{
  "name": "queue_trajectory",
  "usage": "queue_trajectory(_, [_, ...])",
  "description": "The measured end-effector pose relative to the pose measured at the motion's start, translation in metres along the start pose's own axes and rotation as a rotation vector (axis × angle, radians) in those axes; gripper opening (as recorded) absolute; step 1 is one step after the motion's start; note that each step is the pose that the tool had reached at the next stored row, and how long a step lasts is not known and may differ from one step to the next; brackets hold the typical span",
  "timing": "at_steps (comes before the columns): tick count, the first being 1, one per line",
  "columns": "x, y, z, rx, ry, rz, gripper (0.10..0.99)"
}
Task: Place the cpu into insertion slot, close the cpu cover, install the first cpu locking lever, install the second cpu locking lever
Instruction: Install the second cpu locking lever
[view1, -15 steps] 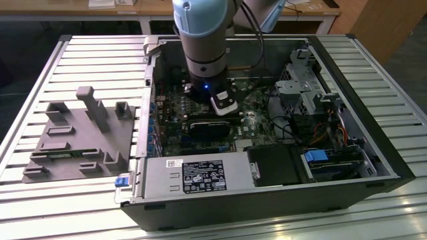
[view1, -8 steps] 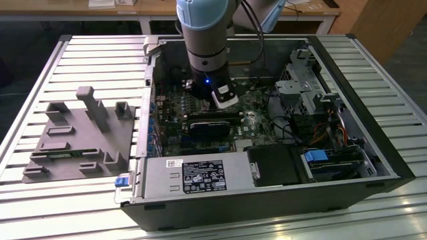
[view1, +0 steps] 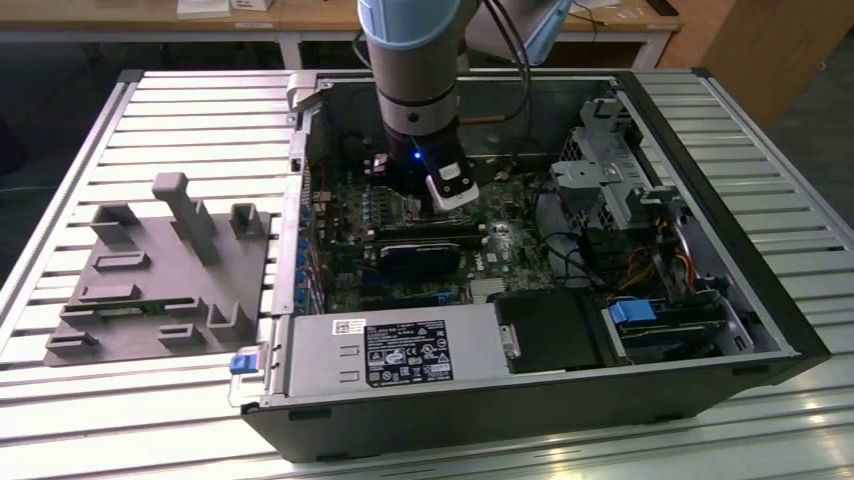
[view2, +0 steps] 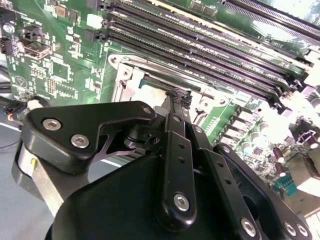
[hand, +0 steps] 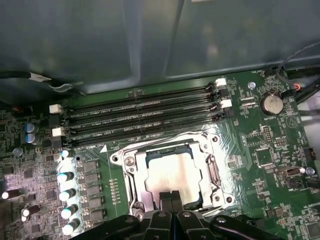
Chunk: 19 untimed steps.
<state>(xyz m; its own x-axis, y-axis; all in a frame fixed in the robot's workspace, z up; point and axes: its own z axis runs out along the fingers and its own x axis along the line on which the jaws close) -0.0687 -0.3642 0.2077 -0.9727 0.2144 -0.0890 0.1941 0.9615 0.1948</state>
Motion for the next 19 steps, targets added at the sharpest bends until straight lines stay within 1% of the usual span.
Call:
queue_trajectory(5, [-0.0014,0.0023,-0.0068,0.002,0.0017,0.0,0.102])
queue_trajectory(6, [-0.0025,0.0027,-0.0068,0.002,0.0035,0.0,0.102])
queue_trajectory(10, [-0.0081,0.0043,-0.0066,0.005,0.0171,0.003,0.102])
queue_trajectory(12, [-0.0097,0.0054,-0.007,0.006,0.0219,0.004,0.102])
queue_trajectory(17, [-0.0102,0.0116,-0.0079,0.009,0.027,0.004,0.102])
queue_trajectory(19, [-0.0104,0.0135,-0.0093,0.011,0.0289,0.005,0.102])
